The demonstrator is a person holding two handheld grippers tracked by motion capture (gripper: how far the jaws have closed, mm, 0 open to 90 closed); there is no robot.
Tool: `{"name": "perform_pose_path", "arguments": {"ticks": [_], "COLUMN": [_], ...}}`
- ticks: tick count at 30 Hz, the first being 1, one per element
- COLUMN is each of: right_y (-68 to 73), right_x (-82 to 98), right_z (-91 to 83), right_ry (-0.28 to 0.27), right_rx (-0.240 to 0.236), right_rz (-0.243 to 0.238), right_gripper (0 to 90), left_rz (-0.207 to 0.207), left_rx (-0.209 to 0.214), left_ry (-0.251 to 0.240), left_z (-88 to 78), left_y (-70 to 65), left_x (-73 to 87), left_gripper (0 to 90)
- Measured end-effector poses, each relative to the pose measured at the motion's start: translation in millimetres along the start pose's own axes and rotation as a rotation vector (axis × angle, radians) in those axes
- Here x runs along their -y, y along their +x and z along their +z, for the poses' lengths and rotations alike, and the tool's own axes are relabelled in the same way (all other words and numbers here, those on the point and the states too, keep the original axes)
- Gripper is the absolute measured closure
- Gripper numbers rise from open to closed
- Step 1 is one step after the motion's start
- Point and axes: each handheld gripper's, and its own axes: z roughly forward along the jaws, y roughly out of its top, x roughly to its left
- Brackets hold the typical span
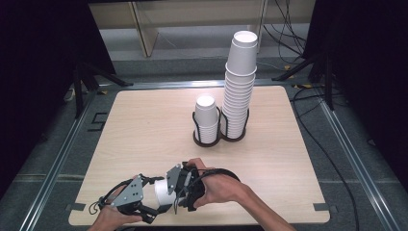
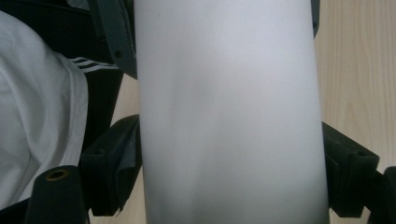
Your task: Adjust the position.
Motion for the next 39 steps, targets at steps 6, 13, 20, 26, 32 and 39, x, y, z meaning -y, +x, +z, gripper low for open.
{"name": "perform_pose_path", "arguments": {"ticks": [6, 13, 20, 26, 32, 39], "right_y": [0.8, -2.0, -8.1, -13.3, -15.2, -11.0], "right_x": [1.4, 10.3, 25.8, 45.7, 59.4, 55.7], "right_z": [-0.9, -6.3, -18.9, -24.3, -21.3, -12.9], "right_ry": [-0.002, -0.096, -0.269, -0.413, -0.567, -0.606], "right_rx": [0.004, -0.033, -0.073, -0.087, -0.050, -0.083], "right_rz": [-0.023, 0.042, 0.154, 0.272, 0.330, 0.331], "right_gripper": [23.7, 23.6, 23.4, 23.0, 22.8, 22.6], "left_rz": [-0.002, -0.065, -0.131, -0.178, -0.232, -0.264], "left_rx": [0.014, 0.025, 0.022, -0.007, -0.007, 0.016], "left_ry": [-0.011, -0.114, -0.251, -0.296, -0.318, -0.327], "left_z": [0.2, -5.1, -13.3, -18.9, -18.5, -16.0], "left_y": [0.3, 6.7, 11.2, 15.6, 17.9, 17.8], "left_x": [1.3, 3.1, 0.7, 1.8, 2.8, 2.7], "left_gripper": [15.0, 10.6, 10.6, 13.7, 14.0, 10.3]}}
